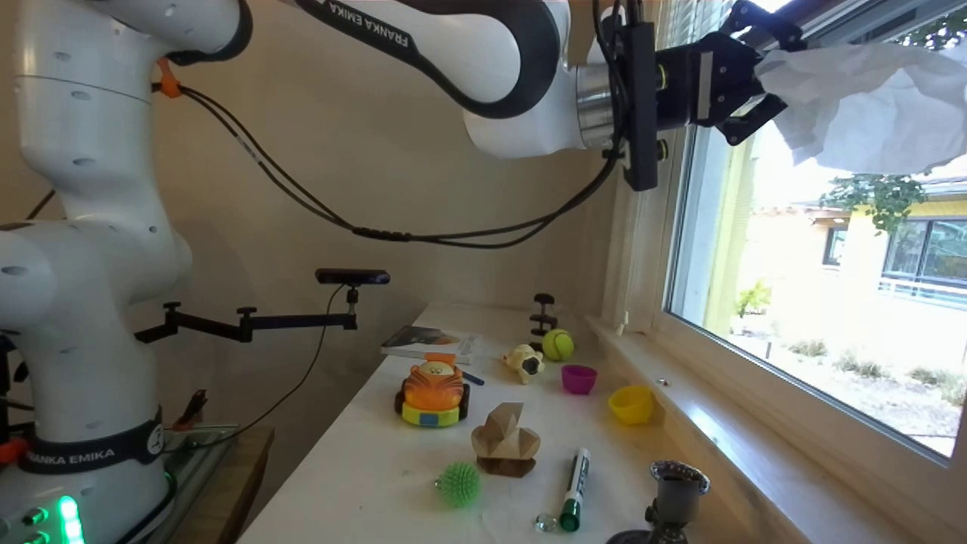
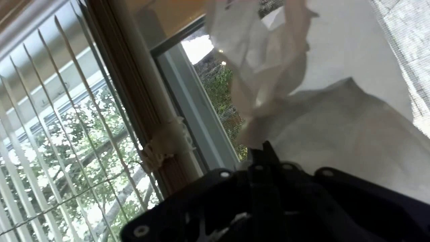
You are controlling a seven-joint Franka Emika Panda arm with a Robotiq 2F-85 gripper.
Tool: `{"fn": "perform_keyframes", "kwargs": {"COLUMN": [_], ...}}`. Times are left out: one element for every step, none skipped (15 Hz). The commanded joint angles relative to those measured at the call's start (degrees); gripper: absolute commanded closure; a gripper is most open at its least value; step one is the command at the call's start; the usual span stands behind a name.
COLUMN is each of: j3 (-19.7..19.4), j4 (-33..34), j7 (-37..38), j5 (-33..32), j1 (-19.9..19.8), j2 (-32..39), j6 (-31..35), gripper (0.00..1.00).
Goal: Use the white napkin to clean the window.
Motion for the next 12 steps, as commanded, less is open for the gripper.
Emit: {"fn": "perform_keyframes", "kwargs": {"j3": [1.0, 1.2, 1.5, 1.8, 1.8, 1.0, 1.0, 1.0, 1.1, 1.2, 1.3, 1.4], "j4": [4.5, 4.9, 5.2, 5.6, 5.7, 5.6, 5.4, 5.4, 5.4, 5.4, 5.5, 5.6], "j7": [2.0, 2.1, 2.2, 2.2, 2.8, 3.0, 3.1, 3.1, 3.1, 3.0, 3.0, 2.8], "j5": [-0.1, -0.1, -0.1, -0.1, -0.6, -0.9, -0.9, -0.9, -0.9, -0.9, -0.9, -0.9], "j1": [-0.6, -0.8, -0.9, -0.9, -1.1, -0.3, -0.3, -0.2, -0.2, -0.1, 0.0, 0.1], "j2": [3.6, 3.9, 4.3, 4.7, 4.9, 4.9, 4.8, 4.9, 4.9, 5.0, 5.1, 5.3], "j6": [1.4, 1.8, 1.9, 2.1, 2.2, 2.5, 2.7, 2.9, 3.2, 3.5, 3.9, 4.5], "gripper": [1.0, 1.0, 1.0, 1.0, 1.0, 1.0, 1.0, 1.0, 1.0, 1.0, 1.0, 1.0]}}
